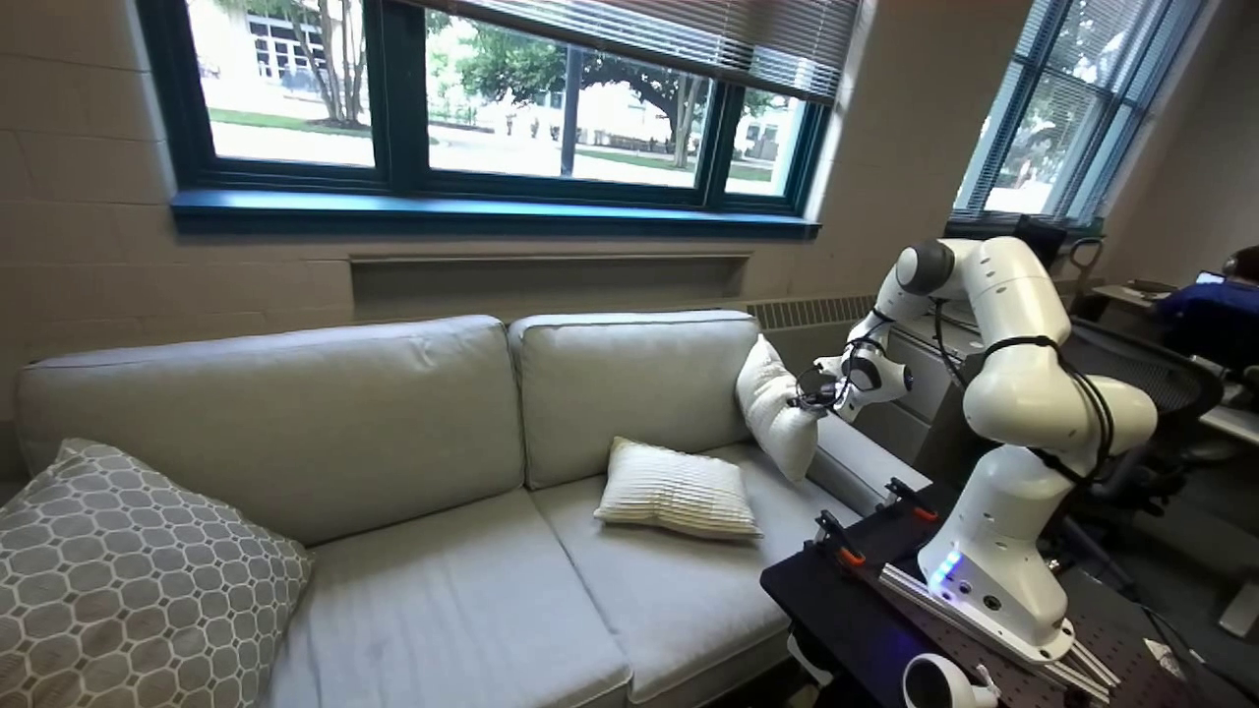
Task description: Put the two pillows properly on the right side of the couch
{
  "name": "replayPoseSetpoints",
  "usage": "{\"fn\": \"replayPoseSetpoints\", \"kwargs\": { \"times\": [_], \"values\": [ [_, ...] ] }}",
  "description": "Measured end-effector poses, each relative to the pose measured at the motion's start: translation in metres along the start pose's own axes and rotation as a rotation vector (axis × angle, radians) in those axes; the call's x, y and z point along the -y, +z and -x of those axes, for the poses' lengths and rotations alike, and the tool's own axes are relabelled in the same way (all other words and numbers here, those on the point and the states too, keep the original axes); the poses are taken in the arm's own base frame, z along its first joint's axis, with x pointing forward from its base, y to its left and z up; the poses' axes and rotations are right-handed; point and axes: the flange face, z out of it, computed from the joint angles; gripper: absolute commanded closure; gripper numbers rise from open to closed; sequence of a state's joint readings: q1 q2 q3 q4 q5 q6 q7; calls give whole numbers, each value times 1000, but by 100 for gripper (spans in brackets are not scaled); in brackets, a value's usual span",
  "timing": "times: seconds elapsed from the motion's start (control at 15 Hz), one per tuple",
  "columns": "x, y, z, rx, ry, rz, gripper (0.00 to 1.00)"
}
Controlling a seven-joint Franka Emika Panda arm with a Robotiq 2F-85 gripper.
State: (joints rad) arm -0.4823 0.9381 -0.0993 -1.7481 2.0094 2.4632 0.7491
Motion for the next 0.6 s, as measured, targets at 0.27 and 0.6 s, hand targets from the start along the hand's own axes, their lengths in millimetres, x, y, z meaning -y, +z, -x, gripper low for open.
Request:
{"fn": "replayPoseSetpoints", "kwargs": {
  "times": [0.27,0.6],
  "values": [
    [13,-3,-28,-16,44,37,98],
    [45,-29,-31,4,18,41,98]
  ]
}}
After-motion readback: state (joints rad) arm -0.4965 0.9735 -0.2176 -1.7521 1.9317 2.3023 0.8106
